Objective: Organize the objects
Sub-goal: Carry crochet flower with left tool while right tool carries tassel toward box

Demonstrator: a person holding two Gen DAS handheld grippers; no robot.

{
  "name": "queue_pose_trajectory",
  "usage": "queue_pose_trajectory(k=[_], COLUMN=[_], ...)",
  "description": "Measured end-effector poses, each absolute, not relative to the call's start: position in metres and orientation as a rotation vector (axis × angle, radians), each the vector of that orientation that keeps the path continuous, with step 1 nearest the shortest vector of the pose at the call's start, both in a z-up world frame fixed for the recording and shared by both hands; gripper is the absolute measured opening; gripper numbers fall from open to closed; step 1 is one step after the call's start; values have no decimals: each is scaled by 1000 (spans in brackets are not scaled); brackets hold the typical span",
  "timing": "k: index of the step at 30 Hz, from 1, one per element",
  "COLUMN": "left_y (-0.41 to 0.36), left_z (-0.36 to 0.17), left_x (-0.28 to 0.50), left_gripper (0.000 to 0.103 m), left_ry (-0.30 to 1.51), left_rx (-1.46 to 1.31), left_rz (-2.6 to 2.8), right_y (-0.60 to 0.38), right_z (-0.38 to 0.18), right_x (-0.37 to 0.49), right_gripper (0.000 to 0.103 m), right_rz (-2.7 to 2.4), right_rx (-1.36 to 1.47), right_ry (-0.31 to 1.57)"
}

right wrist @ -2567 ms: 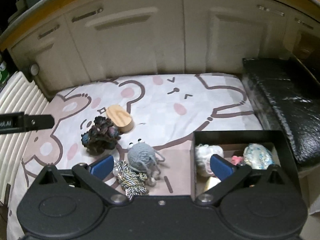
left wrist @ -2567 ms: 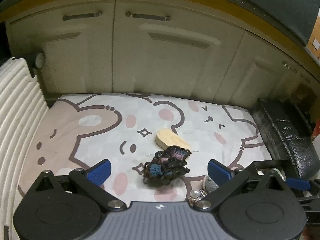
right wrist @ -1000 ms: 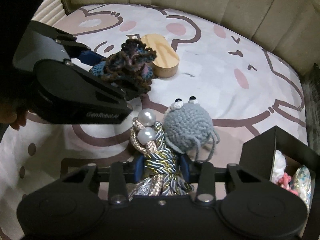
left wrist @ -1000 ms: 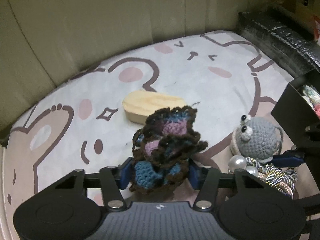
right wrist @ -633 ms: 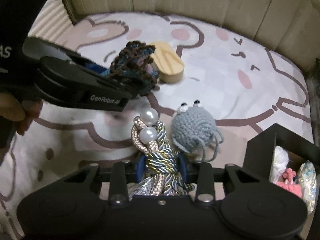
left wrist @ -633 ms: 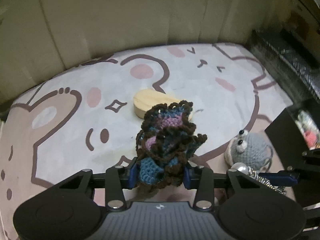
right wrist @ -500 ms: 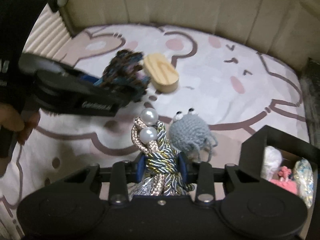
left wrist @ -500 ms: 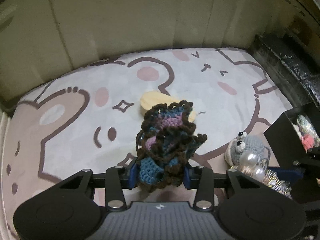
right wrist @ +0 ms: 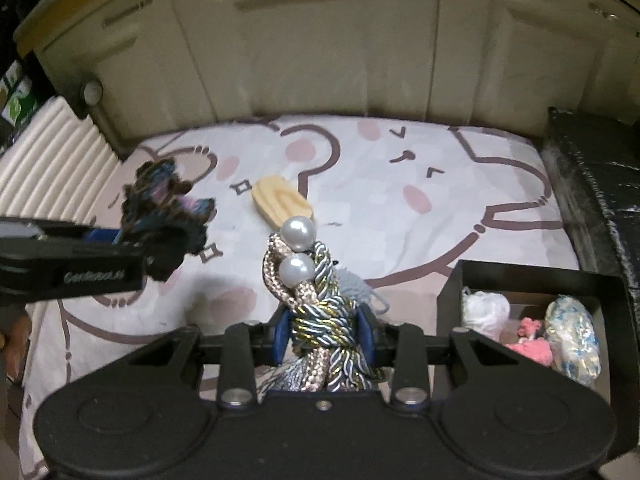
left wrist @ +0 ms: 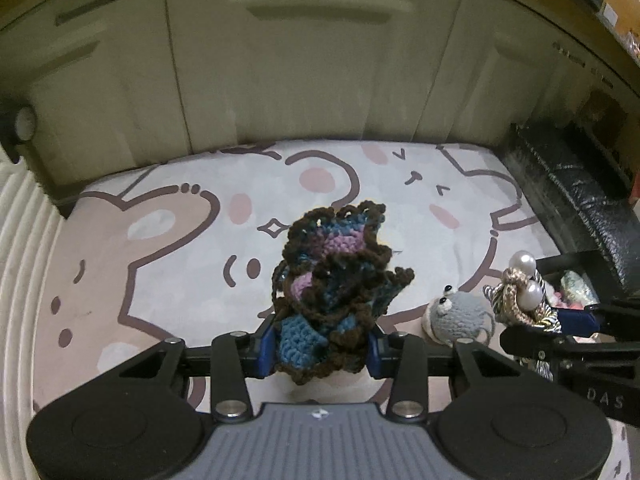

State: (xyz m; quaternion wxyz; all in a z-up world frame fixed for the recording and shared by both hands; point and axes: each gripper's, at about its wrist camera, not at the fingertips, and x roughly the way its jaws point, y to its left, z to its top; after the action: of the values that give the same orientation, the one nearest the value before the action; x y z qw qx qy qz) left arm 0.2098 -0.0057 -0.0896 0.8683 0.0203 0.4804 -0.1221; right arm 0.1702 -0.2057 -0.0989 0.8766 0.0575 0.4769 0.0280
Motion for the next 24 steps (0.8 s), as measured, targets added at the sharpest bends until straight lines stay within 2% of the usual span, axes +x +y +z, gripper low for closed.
queue_pose_trajectory(k=[24], left_y=[-20], left_z=[-45], left_x=[168], left_gripper=[44], left_ry=[919], left_rx=[-49], left_rz=[-282], right_y=[-244], right_z=[-52], right_x=[133], right_gripper=[36], right_rz=[-4], right_rx=[219], right_ry=[853])
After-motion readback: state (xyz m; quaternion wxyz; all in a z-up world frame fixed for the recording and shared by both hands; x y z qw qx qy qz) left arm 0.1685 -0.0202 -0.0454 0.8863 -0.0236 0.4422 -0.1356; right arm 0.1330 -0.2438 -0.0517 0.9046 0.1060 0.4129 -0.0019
